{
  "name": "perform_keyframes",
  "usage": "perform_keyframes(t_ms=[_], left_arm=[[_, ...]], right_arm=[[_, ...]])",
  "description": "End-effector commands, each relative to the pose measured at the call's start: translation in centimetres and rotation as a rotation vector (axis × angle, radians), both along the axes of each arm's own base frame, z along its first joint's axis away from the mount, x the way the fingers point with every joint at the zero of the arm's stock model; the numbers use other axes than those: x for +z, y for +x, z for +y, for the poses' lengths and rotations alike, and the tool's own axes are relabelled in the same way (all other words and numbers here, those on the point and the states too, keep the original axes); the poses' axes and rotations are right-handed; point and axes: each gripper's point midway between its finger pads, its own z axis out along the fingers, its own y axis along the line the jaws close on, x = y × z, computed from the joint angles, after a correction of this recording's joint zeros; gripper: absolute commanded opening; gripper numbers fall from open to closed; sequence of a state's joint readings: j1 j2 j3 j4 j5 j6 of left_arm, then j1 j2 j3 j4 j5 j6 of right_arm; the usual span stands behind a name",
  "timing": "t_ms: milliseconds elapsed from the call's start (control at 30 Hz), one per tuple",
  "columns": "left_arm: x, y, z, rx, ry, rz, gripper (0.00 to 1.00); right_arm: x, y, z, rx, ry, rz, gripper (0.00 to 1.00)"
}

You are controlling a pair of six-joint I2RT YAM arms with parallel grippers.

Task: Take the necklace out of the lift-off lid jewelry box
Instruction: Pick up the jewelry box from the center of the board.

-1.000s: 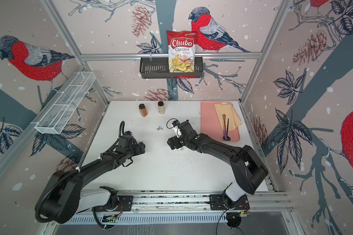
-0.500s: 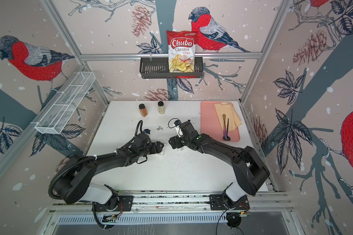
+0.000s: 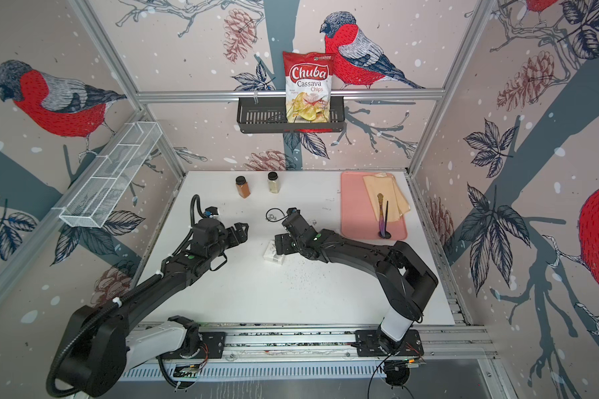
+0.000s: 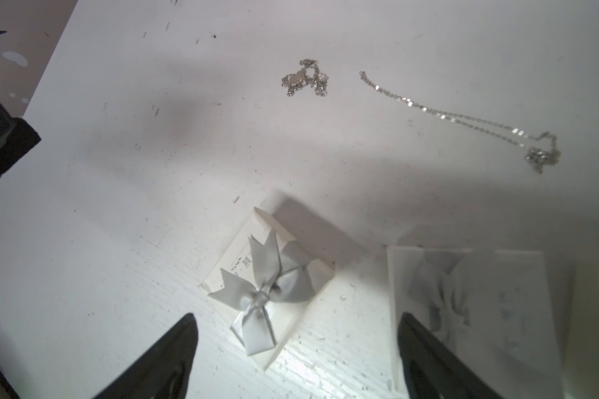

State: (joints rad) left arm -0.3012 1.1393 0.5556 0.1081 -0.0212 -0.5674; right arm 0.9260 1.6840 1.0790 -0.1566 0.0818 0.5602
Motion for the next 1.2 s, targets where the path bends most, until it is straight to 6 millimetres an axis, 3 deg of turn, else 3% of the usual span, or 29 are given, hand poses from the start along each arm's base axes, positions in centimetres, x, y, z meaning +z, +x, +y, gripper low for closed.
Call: perform_keyframes(t_ms=[0,333,533,733,900,1167], left_arm=[[0.6,0.4,1.6,0.023,0.047,-0.040,0.91],[0.9,1.1,2.1,-0.006,0.095,-0.091,0.91],[0.7,0.7,1.5,-0.039,0.048,-0.125,0.91],[0.0,0.6,1.2,-0.057,0.040,-0.119,0.91],[0.4,0.4,1.7,-0.038,0.058,-0.132,0.91],[0.4,-0.2,2.6,-0.013,0.034,-0.135,0.91]], right_arm=[[-0.2,0.3,0.2,-0.144,0.028,0.023,0.91],[-3.9,-1.4,4.4,-0.158,-0.074,0.094,0.94],[-5.5,-1.0,4.6,-0.202,-0.158,0.088,0.95],[-5.8,-0.3,5.7,-0.188,-0.215,0.057,0.95],[-5.7,0.4,6.1,-0.171,-0.294,0.017,0.94],[-6.6,-0.2,6.1,-0.123,-0.343,0.013,0.88]])
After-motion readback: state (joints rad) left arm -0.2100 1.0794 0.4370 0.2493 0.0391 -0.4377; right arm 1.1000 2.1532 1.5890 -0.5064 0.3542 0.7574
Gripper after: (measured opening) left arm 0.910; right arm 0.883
